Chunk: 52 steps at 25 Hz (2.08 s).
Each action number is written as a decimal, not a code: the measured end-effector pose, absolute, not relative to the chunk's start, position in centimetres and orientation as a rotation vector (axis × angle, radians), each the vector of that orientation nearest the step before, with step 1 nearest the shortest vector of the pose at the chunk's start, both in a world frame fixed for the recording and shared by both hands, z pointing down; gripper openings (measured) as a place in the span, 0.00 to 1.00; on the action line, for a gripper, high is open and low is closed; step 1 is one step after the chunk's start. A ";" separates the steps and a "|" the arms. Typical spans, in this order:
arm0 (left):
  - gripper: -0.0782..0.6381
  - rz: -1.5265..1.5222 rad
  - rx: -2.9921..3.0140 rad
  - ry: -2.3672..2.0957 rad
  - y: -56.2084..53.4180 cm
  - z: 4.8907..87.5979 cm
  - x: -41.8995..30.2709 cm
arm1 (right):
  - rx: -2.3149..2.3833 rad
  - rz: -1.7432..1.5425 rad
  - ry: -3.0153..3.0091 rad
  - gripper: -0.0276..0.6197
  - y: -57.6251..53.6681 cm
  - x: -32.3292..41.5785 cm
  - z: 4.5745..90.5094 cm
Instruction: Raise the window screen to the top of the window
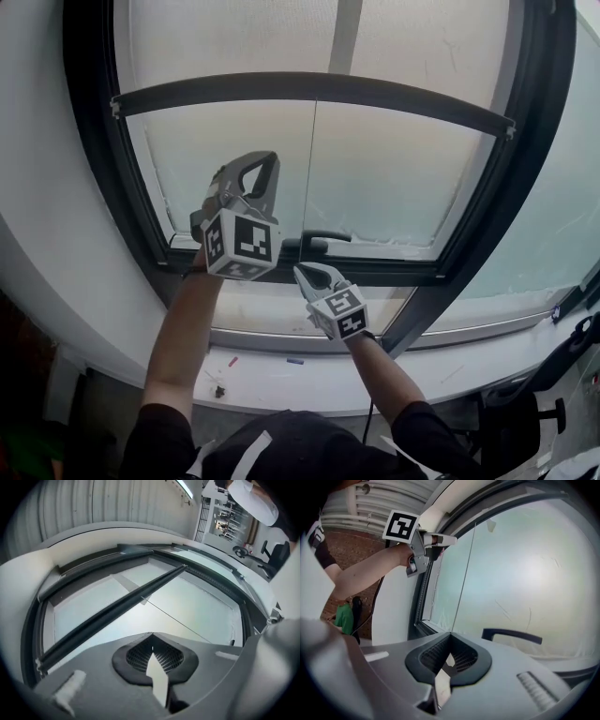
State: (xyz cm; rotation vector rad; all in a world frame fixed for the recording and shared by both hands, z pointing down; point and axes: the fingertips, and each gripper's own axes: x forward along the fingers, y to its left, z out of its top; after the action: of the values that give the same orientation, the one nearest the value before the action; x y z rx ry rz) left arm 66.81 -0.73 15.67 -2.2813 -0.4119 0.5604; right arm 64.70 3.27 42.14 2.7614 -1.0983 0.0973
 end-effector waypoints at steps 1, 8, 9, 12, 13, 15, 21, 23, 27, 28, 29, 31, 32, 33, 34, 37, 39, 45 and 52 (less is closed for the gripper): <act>0.12 0.543 -2.291 -0.426 -0.5 16.5 67.0 | 2.762 0.088 -1.094 0.05 3.3 64.9 41.7; 0.12 0.470 -2.402 -0.498 0.3 20.3 67.3 | 2.743 0.024 -1.051 0.05 3.1 65.6 39.4; 0.12 0.466 -2.433 -0.511 0.1 20.9 67.4 | 2.745 0.010 -1.046 0.05 3.1 65.7 39.0; 0.12 0.470 -2.533 -0.533 -0.9 22.8 67.7 | 2.745 -0.049 -1.039 0.05 3.2 66.1 36.7; 0.12 0.467 -2.572 -0.539 -1.3 23.4 67.8 | 2.742 -0.075 -1.033 0.05 3.3 66.3 35.8; 0.12 0.431 -2.650 -0.539 -1.9 24.4 67.8 | 2.739 -0.128 -1.013 0.05 3.6 66.7 33.9; 0.12 0.385 -2.723 -0.518 -2.4 24.8 67.3 | 2.765 -0.209 -0.965 0.05 4.1 67.9 29.9; 0.12 0.405 -2.720 -0.539 -2.2 24.9 67.6 | 2.792 -0.257 -0.952 0.05 4.4 68.1 28.3; 0.12 0.422 -2.761 -0.585 -2.1 25.4 68.1 | 2.817 -0.353 -0.919 0.05 5.0 68.8 25.0; 0.12 0.426 -2.766 -0.591 -2.2 25.6 68.1 | 2.812 -0.370 -0.917 0.05 5.0 68.9 24.2; 0.12 0.430 -2.769 -0.593 -2.3 25.7 68.1 | 2.804 -0.388 -0.916 0.05 4.9 68.9 23.3; 0.12 0.434 -2.773 -0.589 -2.5 25.7 68.1 | 2.790 -0.438 -0.911 0.05 4.6 68.7 21.4; 0.12 0.438 -2.776 -0.586 -2.5 25.6 68.1 | 2.786 -0.465 -0.908 0.05 4.6 68.6 20.5; 0.12 0.442 -2.778 -0.584 -2.6 25.6 68.1 | 2.783 -0.488 -0.904 0.05 4.5 68.5 19.7; 0.12 0.444 -2.783 -0.581 -2.8 25.5 68.1 | 2.779 -0.508 -0.901 0.05 4.4 68.5 19.0; 0.12 0.418 -2.807 -0.568 -3.2 25.3 67.8 | 2.767 -0.556 -0.891 0.05 4.0 68.5 17.0; 0.12 0.418 -2.807 -0.570 -3.4 25.4 67.7 | 2.763 -0.577 -0.885 0.05 3.9 68.4 16.1; 0.12 0.423 -2.802 -0.580 -3.8 25.1 67.4 | 2.752 -0.652 -0.841 0.05 4.5 68.2 12.9; 0.12 0.494 -2.795 -0.639 -3.8 24.4 66.8 | 2.739 -0.723 -0.781 0.24 4.9 67.0 12.3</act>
State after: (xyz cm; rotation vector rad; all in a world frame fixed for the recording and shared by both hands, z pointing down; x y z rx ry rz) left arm 66.79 -3.80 24.42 -2.7945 -0.6389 0.4943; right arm 67.00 4.88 12.28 2.7390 -0.7807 -0.7230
